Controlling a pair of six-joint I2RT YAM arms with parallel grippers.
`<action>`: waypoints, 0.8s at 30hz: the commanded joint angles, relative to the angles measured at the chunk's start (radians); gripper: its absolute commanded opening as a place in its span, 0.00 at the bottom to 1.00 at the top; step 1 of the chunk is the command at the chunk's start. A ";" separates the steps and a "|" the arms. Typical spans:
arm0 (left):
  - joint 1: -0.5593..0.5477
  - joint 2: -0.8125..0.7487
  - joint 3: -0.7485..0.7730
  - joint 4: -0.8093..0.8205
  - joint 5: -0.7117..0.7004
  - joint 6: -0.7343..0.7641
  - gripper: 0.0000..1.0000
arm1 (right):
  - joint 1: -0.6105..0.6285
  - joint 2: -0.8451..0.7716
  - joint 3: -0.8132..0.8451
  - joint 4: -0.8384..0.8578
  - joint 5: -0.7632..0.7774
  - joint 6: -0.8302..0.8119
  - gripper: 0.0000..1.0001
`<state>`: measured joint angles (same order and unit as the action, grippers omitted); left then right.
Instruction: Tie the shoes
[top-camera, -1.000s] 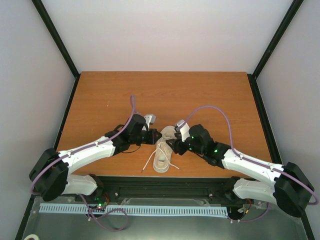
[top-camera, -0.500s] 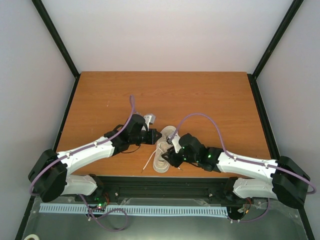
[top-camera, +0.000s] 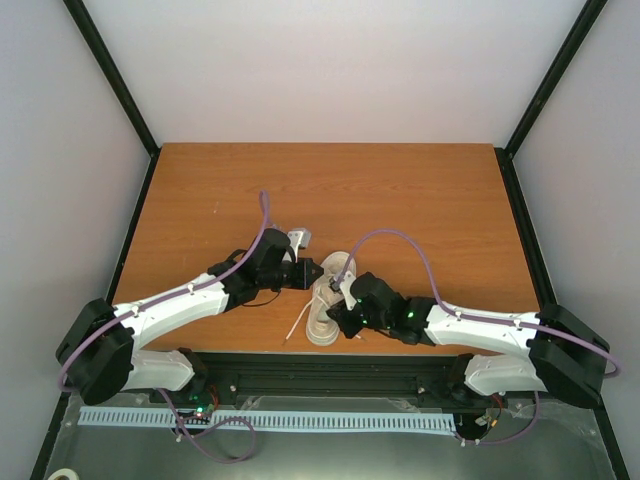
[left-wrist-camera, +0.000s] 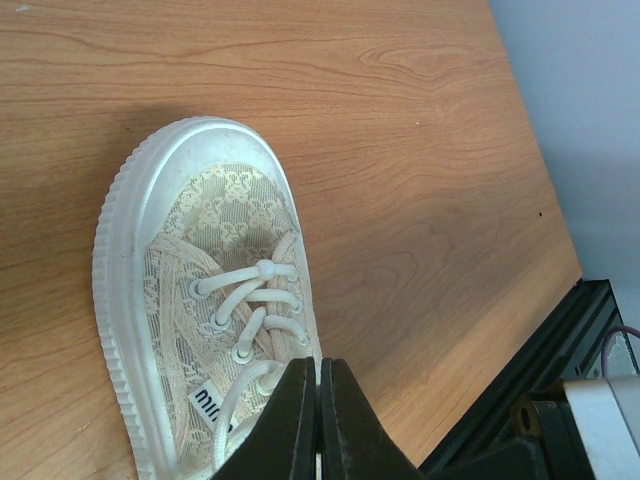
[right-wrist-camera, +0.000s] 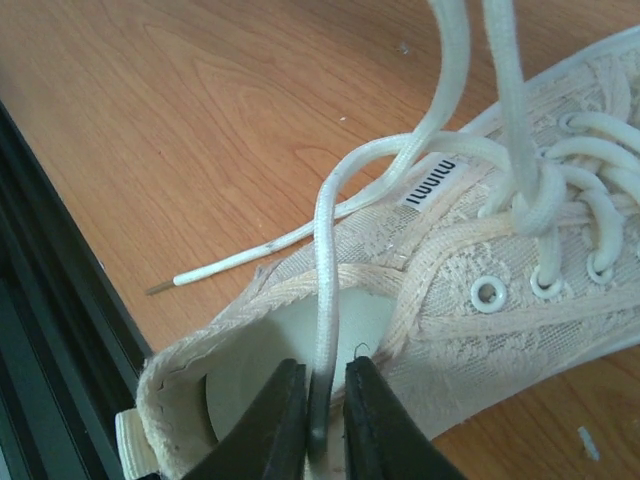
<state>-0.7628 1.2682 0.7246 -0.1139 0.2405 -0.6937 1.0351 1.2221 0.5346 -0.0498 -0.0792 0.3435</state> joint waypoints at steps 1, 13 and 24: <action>0.005 -0.027 0.006 0.004 0.008 0.025 0.01 | 0.014 -0.019 -0.021 0.018 0.034 0.020 0.11; 0.005 -0.039 -0.021 0.069 0.064 0.057 0.01 | 0.014 -0.136 -0.003 -0.126 0.038 0.076 0.03; -0.041 -0.098 -0.087 0.137 0.173 0.144 0.01 | -0.100 -0.079 0.034 -0.239 -0.012 0.130 0.03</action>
<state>-0.7750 1.2171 0.6559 -0.0299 0.3641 -0.6197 0.9936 1.1564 0.5358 -0.2485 -0.0666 0.4477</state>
